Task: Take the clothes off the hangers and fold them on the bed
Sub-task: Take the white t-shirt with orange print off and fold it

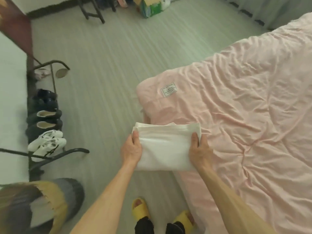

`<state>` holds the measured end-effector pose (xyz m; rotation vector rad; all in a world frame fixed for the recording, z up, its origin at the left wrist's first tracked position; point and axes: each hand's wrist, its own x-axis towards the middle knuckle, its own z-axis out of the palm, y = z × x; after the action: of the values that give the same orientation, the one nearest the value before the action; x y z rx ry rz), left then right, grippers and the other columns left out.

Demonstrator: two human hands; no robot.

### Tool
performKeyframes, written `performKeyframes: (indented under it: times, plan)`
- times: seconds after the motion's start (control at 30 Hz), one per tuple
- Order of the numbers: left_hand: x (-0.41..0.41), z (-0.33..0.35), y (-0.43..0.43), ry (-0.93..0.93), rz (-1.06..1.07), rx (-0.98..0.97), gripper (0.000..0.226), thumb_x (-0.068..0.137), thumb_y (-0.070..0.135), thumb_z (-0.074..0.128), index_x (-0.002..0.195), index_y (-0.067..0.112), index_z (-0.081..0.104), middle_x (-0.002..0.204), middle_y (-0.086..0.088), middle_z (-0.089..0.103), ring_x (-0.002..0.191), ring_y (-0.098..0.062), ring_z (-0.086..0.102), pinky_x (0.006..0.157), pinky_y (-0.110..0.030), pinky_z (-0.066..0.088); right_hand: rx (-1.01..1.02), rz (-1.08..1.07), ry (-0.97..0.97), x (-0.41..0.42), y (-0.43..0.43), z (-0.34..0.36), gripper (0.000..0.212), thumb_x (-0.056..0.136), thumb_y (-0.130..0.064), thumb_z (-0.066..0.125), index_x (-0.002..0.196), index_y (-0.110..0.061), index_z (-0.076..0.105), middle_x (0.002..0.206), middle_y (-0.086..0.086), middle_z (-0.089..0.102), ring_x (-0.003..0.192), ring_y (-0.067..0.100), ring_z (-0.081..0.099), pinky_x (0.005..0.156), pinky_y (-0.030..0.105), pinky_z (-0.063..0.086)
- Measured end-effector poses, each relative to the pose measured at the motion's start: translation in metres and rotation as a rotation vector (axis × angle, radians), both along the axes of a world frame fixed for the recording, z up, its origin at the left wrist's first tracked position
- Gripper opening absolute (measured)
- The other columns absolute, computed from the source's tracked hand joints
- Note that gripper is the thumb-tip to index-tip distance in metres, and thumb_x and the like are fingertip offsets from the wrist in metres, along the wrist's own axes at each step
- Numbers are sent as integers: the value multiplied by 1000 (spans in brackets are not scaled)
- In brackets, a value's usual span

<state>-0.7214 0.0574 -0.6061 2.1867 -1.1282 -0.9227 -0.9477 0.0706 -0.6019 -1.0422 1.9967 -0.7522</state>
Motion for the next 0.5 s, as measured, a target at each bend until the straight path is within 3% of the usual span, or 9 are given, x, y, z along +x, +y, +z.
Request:
performKeyframes:
  times: [0.13, 0.27, 0.37, 0.5]
  plan:
    - [103, 15, 57, -53, 193, 44, 57, 107, 48, 23, 116, 8, 62, 119, -19, 65, 115, -39, 57, 87, -38, 37, 8, 227, -27, 106, 10, 8, 37, 106, -44, 36, 110, -10, 50, 82, 1, 55, 82, 27, 50, 73, 37, 36]
    - [240, 13, 164, -99, 407, 83, 65, 104, 56, 17, 127, 13, 60, 125, -16, 64, 120, -36, 56, 96, -41, 41, 56, 467, -31, 254, 68, 10, 37, 106, -43, 35, 94, -9, 42, 71, 5, 54, 64, 24, 51, 59, 40, 35]
    - [307, 5, 230, -84, 519, 149, 70, 101, 61, 13, 137, 18, 55, 131, -14, 61, 123, -36, 54, 104, -46, 41, 82, 551, -58, 331, 114, 8, 38, 105, -44, 34, 89, -10, 41, 73, 7, 58, 66, 20, 56, 54, 32, 38]
    - [415, 8, 323, -60, 604, 179, 68, 102, 59, 14, 136, 17, 56, 131, -12, 62, 124, -36, 54, 103, -48, 43, 152, 660, -33, 451, 186, 8, 39, 105, -44, 34, 87, -10, 39, 76, 10, 59, 69, 23, 57, 55, 33, 40]
